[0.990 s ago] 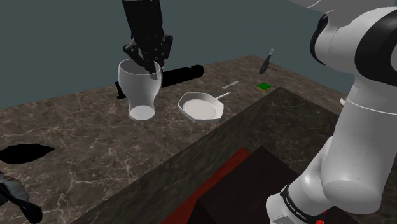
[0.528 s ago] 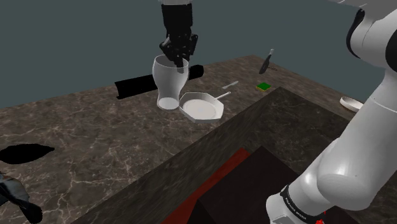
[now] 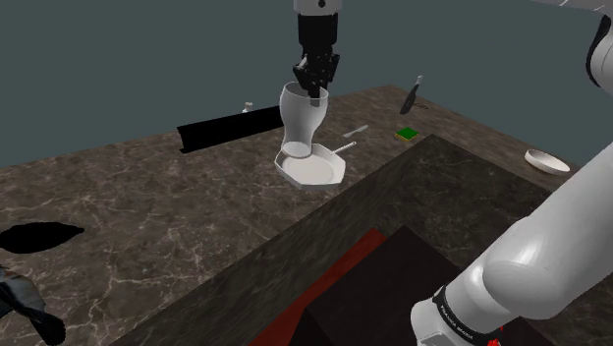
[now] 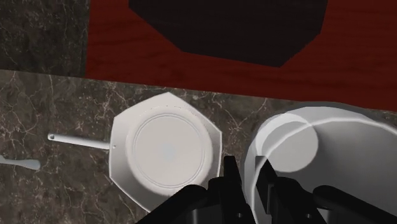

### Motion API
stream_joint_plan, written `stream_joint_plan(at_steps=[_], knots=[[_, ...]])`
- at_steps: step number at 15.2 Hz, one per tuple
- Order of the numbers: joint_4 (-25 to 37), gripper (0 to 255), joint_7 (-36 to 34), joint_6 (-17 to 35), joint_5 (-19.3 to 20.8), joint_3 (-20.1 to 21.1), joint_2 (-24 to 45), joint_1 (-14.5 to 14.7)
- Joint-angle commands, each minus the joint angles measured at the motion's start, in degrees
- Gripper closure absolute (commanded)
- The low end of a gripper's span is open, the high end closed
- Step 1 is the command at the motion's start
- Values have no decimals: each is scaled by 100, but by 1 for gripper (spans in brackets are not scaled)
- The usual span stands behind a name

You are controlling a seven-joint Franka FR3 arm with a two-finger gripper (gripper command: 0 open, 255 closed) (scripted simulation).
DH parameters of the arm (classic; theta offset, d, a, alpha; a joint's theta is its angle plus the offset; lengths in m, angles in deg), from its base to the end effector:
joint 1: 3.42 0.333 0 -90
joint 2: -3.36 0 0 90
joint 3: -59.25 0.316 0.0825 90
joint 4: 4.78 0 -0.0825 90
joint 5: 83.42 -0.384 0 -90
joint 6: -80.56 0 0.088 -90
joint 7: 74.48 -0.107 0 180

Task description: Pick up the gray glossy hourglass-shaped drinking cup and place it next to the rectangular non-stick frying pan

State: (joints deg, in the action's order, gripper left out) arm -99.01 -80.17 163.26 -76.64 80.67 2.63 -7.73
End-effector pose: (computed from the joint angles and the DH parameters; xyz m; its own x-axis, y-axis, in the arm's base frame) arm 0.5136 0.1448 0.5877 0.9684 0.1786 -0.1742 0.2039 -0.9689 0.1404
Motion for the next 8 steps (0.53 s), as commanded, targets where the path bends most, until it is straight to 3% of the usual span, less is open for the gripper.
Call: stream_joint_plan(at_steps=[1, 8], knots=[[-67, 255, 296, 23, 24, -143, -86, -138], [-343, 255, 1281, 234, 152, -665, -300, -612]])
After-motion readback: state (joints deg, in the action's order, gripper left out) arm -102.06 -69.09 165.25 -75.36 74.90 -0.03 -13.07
